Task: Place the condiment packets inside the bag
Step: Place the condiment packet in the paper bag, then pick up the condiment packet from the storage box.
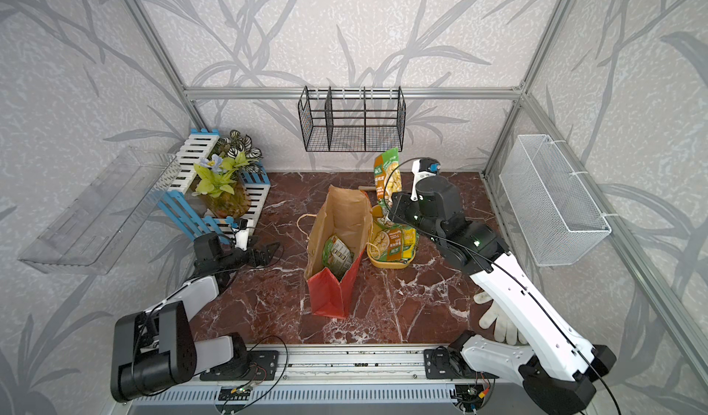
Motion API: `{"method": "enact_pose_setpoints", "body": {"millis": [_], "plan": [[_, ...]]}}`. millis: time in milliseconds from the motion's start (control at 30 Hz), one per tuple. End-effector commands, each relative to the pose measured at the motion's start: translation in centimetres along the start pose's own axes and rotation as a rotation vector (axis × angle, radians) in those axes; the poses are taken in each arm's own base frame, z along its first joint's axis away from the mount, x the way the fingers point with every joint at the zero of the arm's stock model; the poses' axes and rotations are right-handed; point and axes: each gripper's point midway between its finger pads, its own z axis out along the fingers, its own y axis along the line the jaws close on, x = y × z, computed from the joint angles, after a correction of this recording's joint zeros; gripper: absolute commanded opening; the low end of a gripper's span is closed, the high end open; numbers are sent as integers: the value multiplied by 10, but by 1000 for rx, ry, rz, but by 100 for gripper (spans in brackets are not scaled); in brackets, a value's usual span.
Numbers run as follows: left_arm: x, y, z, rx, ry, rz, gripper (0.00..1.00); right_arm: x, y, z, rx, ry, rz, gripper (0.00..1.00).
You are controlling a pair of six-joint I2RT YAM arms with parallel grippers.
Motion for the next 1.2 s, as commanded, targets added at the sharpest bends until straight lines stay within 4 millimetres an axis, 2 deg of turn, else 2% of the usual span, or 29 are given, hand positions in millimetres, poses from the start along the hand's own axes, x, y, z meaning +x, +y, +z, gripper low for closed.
{"method": "enact_pose_setpoints", "body": {"millis": [0,200,367,400,500,533,667,767,833,933,1033,1167], "plan": [[-14,-5,-6,21,-51,27,100,15,15,16,10,39,-43,0],[-14,-10,-9,30,-69,50,100,50,33,46,11,122,-63,0],[-13,-11,-9,39,-65,51,100,63,45,57,-11,152,-63,0],[-13,-11,-9,42,-64,53,100,64,48,57,-19,159,-68,4],[-12,-14,-9,51,-68,64,100,62,60,55,-52,172,-85,33],[-12,-14,-9,51,-69,66,100,59,63,51,-61,170,-92,38],[-11,-14,-8,59,-64,64,100,34,61,26,-64,92,-118,49],[-10,-14,-7,63,-59,60,100,14,42,7,-22,21,-115,52],[-10,-14,-7,64,-59,60,100,6,17,0,13,6,-70,53],[-10,-14,-7,64,-59,62,100,2,-34,1,82,15,37,55],[-10,-15,-7,67,-58,64,100,14,-78,12,156,55,106,55],[-9,-15,-7,65,-57,66,100,44,-126,34,249,131,164,57]]}}
